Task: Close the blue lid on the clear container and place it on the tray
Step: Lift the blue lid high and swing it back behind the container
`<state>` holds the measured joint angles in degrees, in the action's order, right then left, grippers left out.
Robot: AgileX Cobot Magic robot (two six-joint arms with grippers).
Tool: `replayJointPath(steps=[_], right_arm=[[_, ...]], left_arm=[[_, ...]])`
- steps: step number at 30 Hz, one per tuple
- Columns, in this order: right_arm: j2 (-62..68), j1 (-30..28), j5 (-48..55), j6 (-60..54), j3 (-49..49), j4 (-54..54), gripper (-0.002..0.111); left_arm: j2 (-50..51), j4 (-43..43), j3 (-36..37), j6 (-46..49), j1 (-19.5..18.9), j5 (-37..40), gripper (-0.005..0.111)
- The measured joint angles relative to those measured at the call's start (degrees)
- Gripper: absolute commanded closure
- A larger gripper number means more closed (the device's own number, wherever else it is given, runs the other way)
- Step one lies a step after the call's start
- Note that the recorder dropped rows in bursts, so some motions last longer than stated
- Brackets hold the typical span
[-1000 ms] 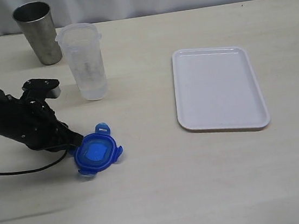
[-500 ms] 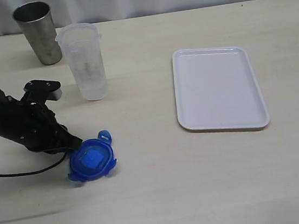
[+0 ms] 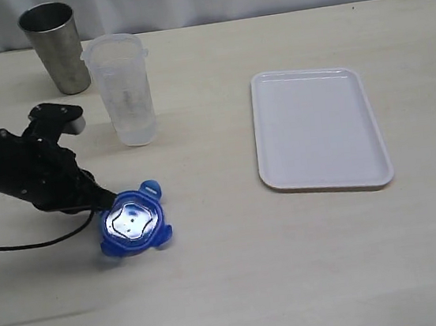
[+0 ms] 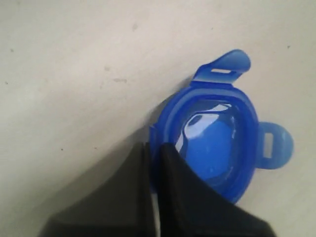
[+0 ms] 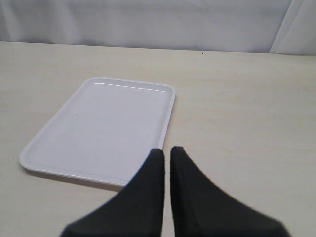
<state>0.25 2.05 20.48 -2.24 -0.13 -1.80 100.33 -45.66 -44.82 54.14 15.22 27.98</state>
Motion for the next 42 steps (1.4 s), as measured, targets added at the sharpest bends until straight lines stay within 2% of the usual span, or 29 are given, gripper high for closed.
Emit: replayJointPath(steps=[8, 16, 21, 26, 30, 35, 39, 42], right_arm=[[0.00, 0.00, 0.00, 0.00, 0.00, 0.00, 0.104], [0.00, 0.00, 0.00, 0.00, 0.00, 0.00, 0.104], [0.00, 0.00, 0.00, 0.00, 0.00, 0.00, 0.104], [0.00, 0.00, 0.00, 0.00, 0.00, 0.00, 0.104], [0.00, 0.00, 0.00, 0.00, 0.00, 0.00, 0.104], [0.00, 0.00, 0.00, 0.00, 0.00, 0.00, 0.104], [0.00, 0.00, 0.00, 0.00, 0.00, 0.00, 0.104], [0.00, 0.00, 0.00, 0.00, 0.00, 0.00, 0.104]], left_arm=[[-13.21, 3.80, 0.00, 0.00, 0.00, 0.69, 0.107], [-26.47, 15.00, 0.00, -0.11, 0.00, 1.21, 0.107], [-32.32, 29.36, 0.00, -5.39, 0.00, 2.40, 0.107], [-34.83, 46.88, 0.00, -17.52, 0.00, 3.16, 0.107], [-35.27, 56.83, 0.09, -25.78, 0.00, 1.31, 0.107], [-35.27, 63.96, 0.09, -31.78, 0.00, -7.75, 0.107], [-33.37, 68.22, 0.09, -32.58, 0.00, -20.73, 0.107], [-28.44, 68.80, -0.20, -30.93, -1.37, -33.72, 0.107]])
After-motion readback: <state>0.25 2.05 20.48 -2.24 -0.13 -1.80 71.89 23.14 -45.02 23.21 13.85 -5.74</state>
